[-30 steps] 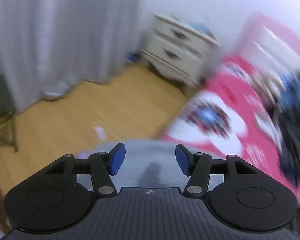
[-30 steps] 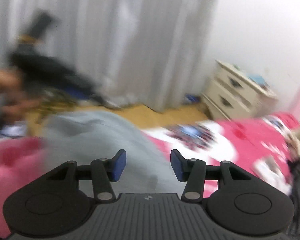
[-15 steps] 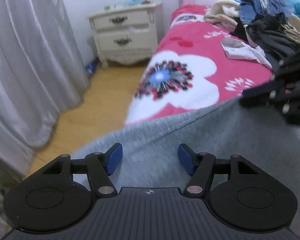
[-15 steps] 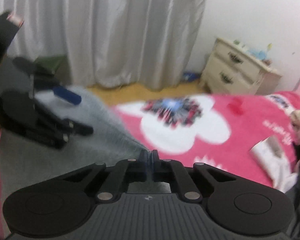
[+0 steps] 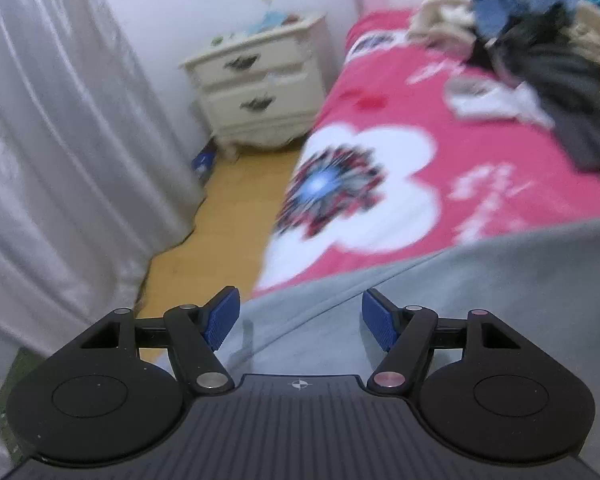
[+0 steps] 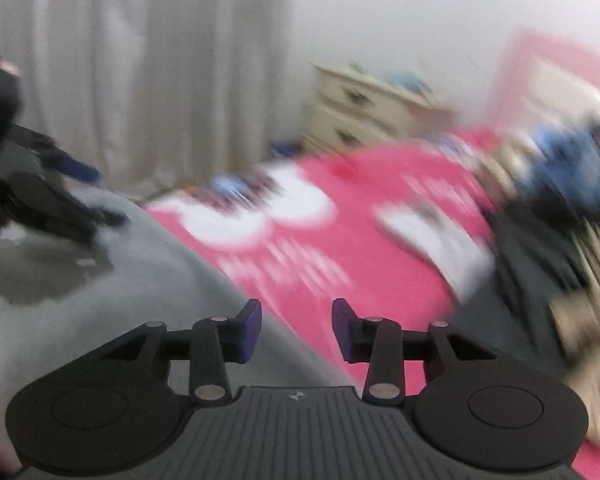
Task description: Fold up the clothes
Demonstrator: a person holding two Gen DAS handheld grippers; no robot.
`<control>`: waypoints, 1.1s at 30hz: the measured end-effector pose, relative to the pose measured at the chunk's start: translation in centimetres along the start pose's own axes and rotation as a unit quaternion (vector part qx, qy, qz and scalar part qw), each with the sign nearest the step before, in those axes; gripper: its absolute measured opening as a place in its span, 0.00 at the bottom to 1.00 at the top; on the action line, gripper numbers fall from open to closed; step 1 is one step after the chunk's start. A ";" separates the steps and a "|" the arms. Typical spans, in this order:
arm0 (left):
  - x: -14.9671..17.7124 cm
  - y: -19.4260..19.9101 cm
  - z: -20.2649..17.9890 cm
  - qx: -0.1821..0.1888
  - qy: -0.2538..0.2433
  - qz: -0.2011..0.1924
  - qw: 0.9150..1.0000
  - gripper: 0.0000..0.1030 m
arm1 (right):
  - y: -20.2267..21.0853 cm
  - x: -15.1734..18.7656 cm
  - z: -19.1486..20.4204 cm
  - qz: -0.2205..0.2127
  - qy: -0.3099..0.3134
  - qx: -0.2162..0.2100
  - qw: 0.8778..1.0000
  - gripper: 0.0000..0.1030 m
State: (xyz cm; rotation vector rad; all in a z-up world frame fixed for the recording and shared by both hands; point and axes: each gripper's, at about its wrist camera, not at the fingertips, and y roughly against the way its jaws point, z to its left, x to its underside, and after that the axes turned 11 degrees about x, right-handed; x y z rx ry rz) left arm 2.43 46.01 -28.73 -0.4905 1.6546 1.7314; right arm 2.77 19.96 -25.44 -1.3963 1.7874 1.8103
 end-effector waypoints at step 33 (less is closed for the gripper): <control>-2.7 -4.7 -17.7 0.193 -0.374 -0.011 0.907 0.19 | -2.7 3.6 -4.3 0.003 0.141 -0.058 0.988 0.04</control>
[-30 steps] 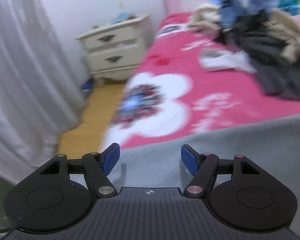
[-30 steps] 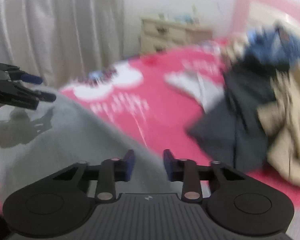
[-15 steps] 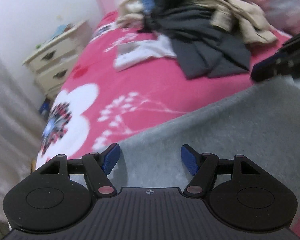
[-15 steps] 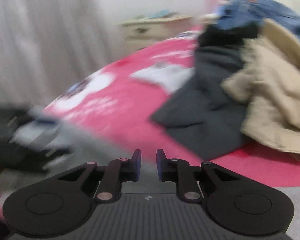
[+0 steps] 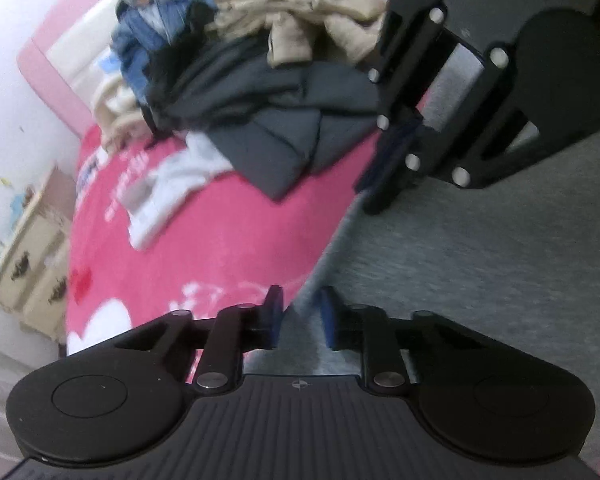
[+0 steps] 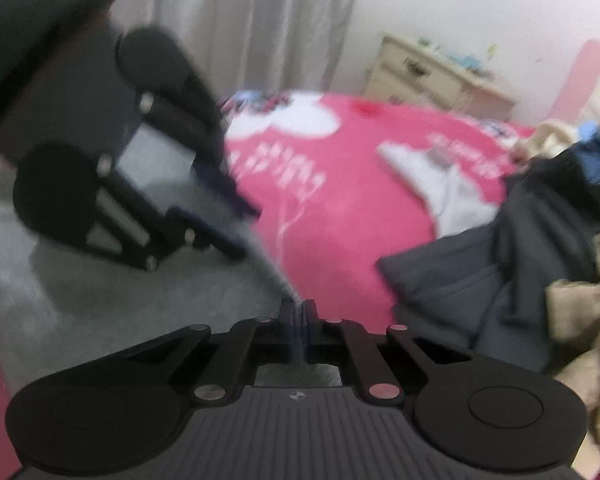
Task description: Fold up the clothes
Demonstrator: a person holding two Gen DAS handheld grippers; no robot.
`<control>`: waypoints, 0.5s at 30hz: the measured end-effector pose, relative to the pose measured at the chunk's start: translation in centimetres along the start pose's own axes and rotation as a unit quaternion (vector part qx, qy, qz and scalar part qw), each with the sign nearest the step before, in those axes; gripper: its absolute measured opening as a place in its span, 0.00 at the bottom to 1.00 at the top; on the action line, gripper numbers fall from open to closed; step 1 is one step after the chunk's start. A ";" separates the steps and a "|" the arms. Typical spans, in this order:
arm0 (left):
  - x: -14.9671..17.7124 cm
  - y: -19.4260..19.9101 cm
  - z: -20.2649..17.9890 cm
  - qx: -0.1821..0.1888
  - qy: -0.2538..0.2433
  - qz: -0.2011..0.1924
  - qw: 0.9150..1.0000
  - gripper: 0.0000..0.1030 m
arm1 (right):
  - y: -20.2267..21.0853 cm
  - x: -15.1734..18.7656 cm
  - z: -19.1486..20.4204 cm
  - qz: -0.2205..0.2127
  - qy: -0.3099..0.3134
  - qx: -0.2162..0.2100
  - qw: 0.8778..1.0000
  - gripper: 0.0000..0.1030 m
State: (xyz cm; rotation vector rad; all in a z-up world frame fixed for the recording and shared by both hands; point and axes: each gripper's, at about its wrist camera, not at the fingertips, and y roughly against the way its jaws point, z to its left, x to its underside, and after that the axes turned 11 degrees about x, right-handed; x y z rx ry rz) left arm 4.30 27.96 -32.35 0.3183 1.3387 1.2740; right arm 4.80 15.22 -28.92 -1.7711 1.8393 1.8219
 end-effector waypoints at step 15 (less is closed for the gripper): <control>0.1 1.4 0.1 -0.042 0.101 0.046 0.993 0.60 | 4.9 12.7 -13.0 0.075 -0.362 0.092 0.925 0.35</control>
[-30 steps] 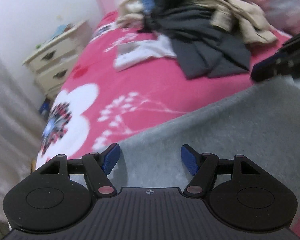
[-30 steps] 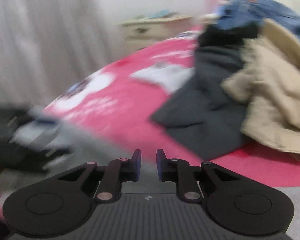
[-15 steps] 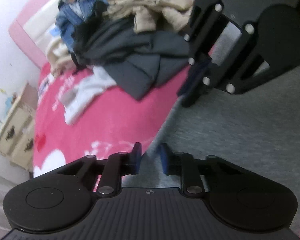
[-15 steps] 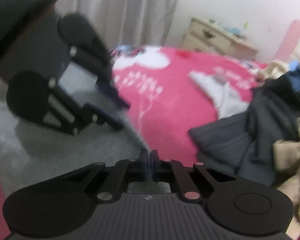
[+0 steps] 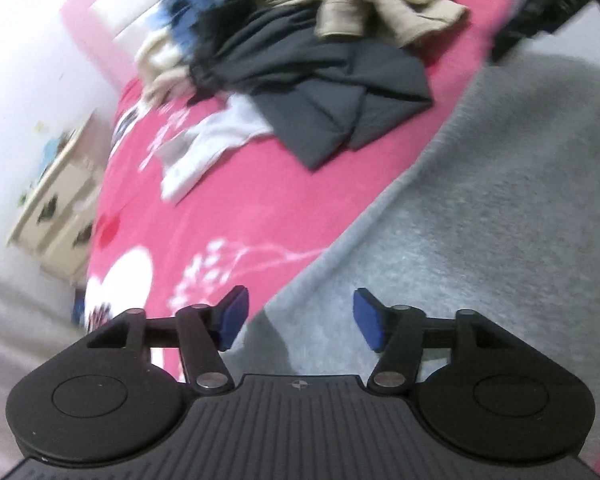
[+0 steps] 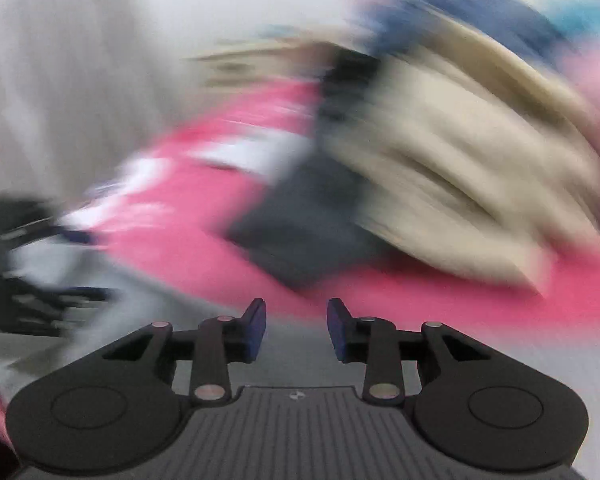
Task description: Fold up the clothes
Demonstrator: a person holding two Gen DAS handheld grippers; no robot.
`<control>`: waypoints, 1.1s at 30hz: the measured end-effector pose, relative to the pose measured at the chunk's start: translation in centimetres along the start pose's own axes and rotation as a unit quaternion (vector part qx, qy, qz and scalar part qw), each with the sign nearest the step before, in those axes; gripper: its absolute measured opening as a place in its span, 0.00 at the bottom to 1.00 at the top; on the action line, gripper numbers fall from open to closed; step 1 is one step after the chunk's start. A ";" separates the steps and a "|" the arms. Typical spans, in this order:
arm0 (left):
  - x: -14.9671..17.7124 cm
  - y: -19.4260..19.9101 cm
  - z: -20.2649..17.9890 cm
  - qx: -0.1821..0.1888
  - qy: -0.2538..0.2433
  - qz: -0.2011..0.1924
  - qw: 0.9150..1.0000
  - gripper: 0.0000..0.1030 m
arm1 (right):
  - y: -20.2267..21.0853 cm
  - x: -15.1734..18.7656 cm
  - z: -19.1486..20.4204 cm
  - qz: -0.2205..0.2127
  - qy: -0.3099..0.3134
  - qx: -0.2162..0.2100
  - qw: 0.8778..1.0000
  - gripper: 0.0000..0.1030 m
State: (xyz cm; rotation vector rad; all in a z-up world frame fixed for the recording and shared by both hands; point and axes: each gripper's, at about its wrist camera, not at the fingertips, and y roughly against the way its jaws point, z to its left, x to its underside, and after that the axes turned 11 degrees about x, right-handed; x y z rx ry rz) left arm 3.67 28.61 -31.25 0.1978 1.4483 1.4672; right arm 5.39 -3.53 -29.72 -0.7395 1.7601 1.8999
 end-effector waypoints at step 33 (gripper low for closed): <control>3.1 3.7 -5.8 0.026 0.250 0.075 0.965 0.76 | 16.7 14.9 -26.6 0.016 -0.425 0.230 0.875 0.30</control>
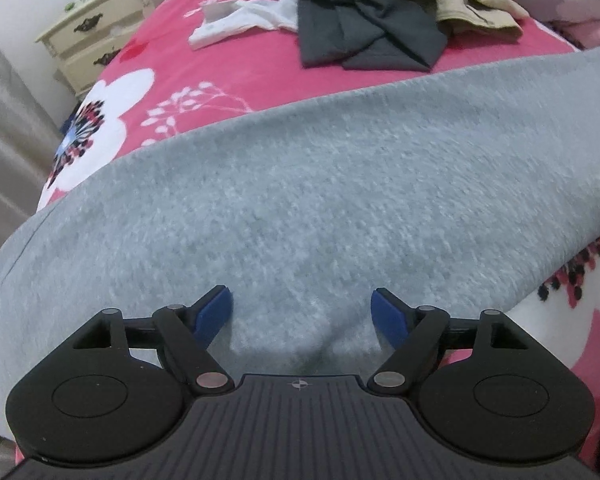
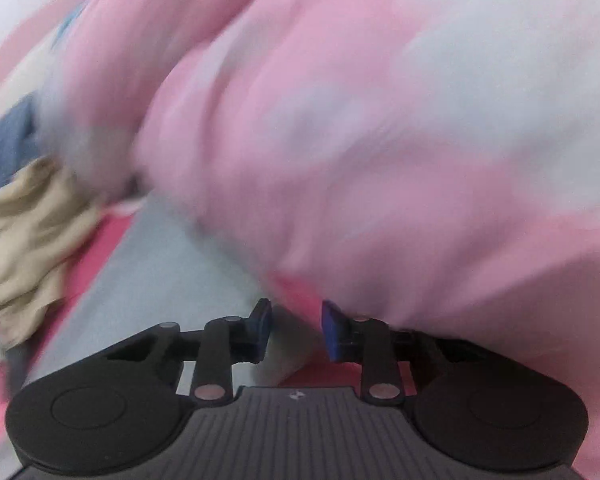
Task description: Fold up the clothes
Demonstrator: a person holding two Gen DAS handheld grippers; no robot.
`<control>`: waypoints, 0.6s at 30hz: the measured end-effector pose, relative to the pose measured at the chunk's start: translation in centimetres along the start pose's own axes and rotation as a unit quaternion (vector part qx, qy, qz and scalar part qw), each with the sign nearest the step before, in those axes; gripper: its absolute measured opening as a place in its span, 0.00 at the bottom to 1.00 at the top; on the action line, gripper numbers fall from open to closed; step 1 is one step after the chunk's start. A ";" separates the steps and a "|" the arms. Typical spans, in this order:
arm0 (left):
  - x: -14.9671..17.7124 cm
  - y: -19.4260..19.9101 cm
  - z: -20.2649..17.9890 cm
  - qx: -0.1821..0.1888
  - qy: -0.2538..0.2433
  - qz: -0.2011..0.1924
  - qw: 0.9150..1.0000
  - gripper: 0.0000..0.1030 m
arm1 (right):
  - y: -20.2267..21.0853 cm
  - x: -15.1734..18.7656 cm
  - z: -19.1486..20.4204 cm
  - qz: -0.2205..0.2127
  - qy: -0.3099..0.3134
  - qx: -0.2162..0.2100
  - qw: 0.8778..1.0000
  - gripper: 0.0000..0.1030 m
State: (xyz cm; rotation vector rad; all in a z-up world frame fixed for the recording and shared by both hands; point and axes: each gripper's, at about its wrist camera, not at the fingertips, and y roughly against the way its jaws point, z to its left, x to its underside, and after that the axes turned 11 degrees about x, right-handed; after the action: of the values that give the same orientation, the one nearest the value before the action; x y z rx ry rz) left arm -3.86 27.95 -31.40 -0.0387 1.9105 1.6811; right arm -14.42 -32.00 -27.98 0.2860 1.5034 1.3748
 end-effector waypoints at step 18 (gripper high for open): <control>0.7 1.4 0.6 0.020 0.012 -0.013 1.000 0.76 | 1.0 1.5 5.4 0.002 -0.103 -0.154 0.983 0.15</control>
State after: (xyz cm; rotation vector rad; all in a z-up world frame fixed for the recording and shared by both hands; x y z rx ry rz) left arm -4.75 29.00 -30.47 -0.0687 1.9513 1.6322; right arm -11.26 -27.36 -26.89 0.2280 1.1032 1.5080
